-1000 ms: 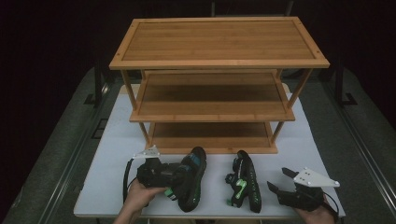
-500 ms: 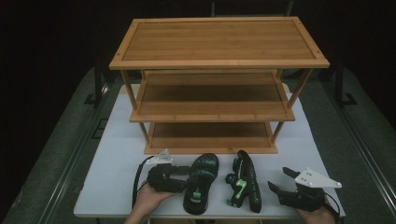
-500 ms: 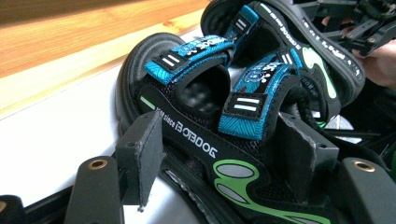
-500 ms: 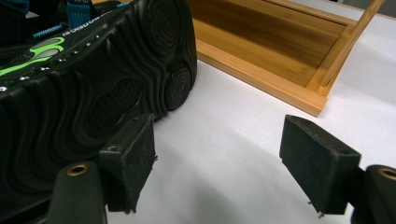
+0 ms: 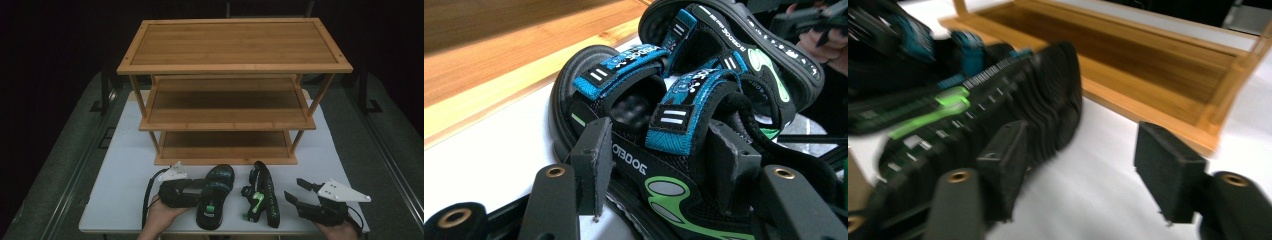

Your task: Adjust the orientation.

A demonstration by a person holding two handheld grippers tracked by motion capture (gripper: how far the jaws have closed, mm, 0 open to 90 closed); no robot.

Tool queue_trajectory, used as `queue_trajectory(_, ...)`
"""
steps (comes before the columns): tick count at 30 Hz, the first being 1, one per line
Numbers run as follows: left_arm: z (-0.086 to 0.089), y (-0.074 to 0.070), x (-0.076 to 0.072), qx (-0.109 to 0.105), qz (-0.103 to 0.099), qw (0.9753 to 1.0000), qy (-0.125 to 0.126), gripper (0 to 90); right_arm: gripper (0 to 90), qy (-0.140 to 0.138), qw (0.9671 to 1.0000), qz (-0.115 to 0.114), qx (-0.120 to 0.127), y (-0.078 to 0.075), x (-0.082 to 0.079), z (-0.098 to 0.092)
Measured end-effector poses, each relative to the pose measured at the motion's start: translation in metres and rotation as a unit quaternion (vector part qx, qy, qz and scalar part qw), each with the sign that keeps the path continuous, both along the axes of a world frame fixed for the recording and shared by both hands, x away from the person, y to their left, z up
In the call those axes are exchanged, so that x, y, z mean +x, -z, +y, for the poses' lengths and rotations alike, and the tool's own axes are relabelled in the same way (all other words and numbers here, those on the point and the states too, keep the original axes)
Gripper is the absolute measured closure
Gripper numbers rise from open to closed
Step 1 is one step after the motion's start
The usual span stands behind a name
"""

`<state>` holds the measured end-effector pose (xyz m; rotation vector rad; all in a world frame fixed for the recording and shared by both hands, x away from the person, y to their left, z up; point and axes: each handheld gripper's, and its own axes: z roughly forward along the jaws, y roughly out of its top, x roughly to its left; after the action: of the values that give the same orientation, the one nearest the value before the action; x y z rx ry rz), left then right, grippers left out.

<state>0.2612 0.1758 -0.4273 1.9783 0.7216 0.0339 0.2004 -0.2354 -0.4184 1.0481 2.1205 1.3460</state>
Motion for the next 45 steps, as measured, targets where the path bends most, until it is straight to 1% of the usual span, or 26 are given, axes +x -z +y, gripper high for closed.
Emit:
queue_trajectory(1, 0.0, -0.001, -0.001, 0.003, -0.006, 1.0, 0.0, 50.8, 49.3, -0.002, 0.9999, -0.005, 0.01, -0.004, -0.001, 0.002)
queue_trajectory(2, -0.001, -0.001, -0.001, 0.006, -0.009, 0.9999, -0.001, 50.8, 49.3, -0.002, 0.9999, -0.005, 0.01, -0.004, -0.001, 0.002)
queue_trajectory(3, -0.001, -0.001, -0.002, 0.006, -0.009, 0.9999, -0.002, 51.4, 56.4, -0.008, 0.9998, -0.007, 0.017, -0.008, -0.001, 0.006)
queue_trajectory(4, -0.002, -0.001, -0.002, 0.006, -0.011, 0.9999, -0.003, 51.4, 56.4, -0.008, 0.9998, -0.007, 0.017, -0.008, -0.001, 0.006)
queue_trajectory(6, -0.002, -0.001, -0.003, 0.007, -0.013, 0.9999, -0.004, 53.0, 63.5, -0.016, 0.9997, -0.009, 0.017, -0.011, -0.001, 0.012)
queue_trajectory(8, -0.002, -0.001, -0.003, 0.006, -0.011, 0.9999, -0.005, 53.1, 68.4, -0.024, 0.9996, -0.012, 0.008, -0.013, 0.0, 0.02)
queue_trajectory(10, -0.002, -0.001, -0.003, 0.006, -0.011, 0.9999, -0.005, 53.1, 74.5, -0.034, 0.9993, -0.015, 0.006, -0.015, 0.0, 0.027)
queue_trajectory(11, -0.002, -0.001, -0.003, 0.005, -0.012, 0.9999, -0.006, 53.1, 78.0, -0.041, 0.999, -0.015, 0.002, -0.017, 0.001, 0.035)
queue_trajectory(12, -0.002, -0.001, -0.003, 0.005, -0.012, 0.9999, -0.006, 53.1, 78.0, -0.041, 0.999, -0.015, 0.002, -0.017, 0.001, 0.035)
queue_trajectory(16, -0.002, -0.001, -0.003, 0.004, -0.012, 0.9999, -0.007, 53.0, 83.6, -0.055, 0.9983, -0.018, -0.007, -0.018, 0.004, 0.046)
queue_trajectory(18, -0.002, -0.001, -0.004, 0.003, -0.013, 0.9999, -0.008, 52.8, 86.2, -0.058, 0.998, -0.015, -0.02, -0.017, 0.006, 0.051)
queue_trajectory(20, -0.002, 0.0, -0.004, 0.003, -0.013, 0.9999, -0.008, 52.8, 86.3, -0.058, 0.9979, -0.014, -0.023, -0.016, 0.007, 0.052)
queue_trajectory(21, -0.002, 0.0, -0.004, 0.002, -0.013, 0.9999, -0.007, 52.8, 88.4, -0.059, 0.9978, -0.015, -0.026, -0.014, 0.008, 0.053)
queue_trajectory(23, -0.002, 0.0, -0.004, 0.001, -0.012, 0.9999, -0.007, 52.8, 88.7, -0.059, 0.9978, -0.015, -0.026, -0.014, 0.008, 0.053)
queue_trajectory(29, -0.002, 0.0, -0.004, 0.002, -0.014, 0.9999, -0.009, 52.7, 89.6, -0.051, 0.9977, -0.02, -0.039, -0.015, 0.005, 0.049)
queue_trajectory(30, -0.002, 0.0, -0.004, 0.002, -0.014, 0.9999, -0.009, 52.7, 89.6, -0.045, 0.9979, -0.023, -0.041, -0.015, 0.004, 0.046)
queue_trajectory(32, -0.002, 0.0, -0.004, 0.002, -0.014, 0.9999, -0.009, 52.7, 89.6, -0.037, 0.9982, -0.021, -0.042, -0.016, 0.002, 0.041)
queue_trajectory(34, -0.002, 0.0, -0.004, 0.002, -0.014, 0.9999, -0.009, 52.7, 89.6, -0.033, 0.9983, -0.021, -0.043, -0.016, 0.002, 0.04)
queue_trajectory(37, -0.002, 0.0, -0.004, 0.003, -0.014, 0.9999, -0.009, 52.7, 89.6, -0.014, 0.9986, -0.019, -0.047, -0.016, 0.0, 0.031)
queue_trajectory(38, -0.002, 0.0, -0.004, 0.002, -0.014, 0.9999, -0.009, 52.6, 89.5, -0.002, 0.9987, -0.017, -0.048, -0.015, -0.001, 0.026)
queue_trajectory(39, -0.002, 0.0, -0.004, 0.002, -0.014, 0.9999, -0.009, 52.5, 89.5, -0.002, 0.9987, -0.017, -0.048, -0.015, -0.001, 0.026)
queue_trajectory(41, -0.002, 0.0, -0.004, 0.002, -0.015, 0.9998, -0.009, 52.5, 89.5, 0.014, 0.9984, -0.014, -0.053, -0.014, -0.002, 0.02)
queue_trajectory(42, -0.002, 0.0, -0.004, 0.002, -0.015, 0.9998, -0.009, 52.4, 89.5, 0.014, 0.9984, -0.014, -0.053, -0.014, -0.002, 0.02)
queue_trajectory(43, -0.002, 0.0, -0.004, 0.002, -0.015, 0.9998, -0.009, 52.4, 89.5, 0.023, 0.9978, -0.012, -0.061, -0.013, -0.003, 0.016)
queue_trajectory(45, -0.002, 0.0, -0.004, 0.003, -0.015, 0.9998, -0.009, 52.4, 89.5, 0.028, 0.9976, -0.01, -0.062, -0.012, -0.003, 0.014)
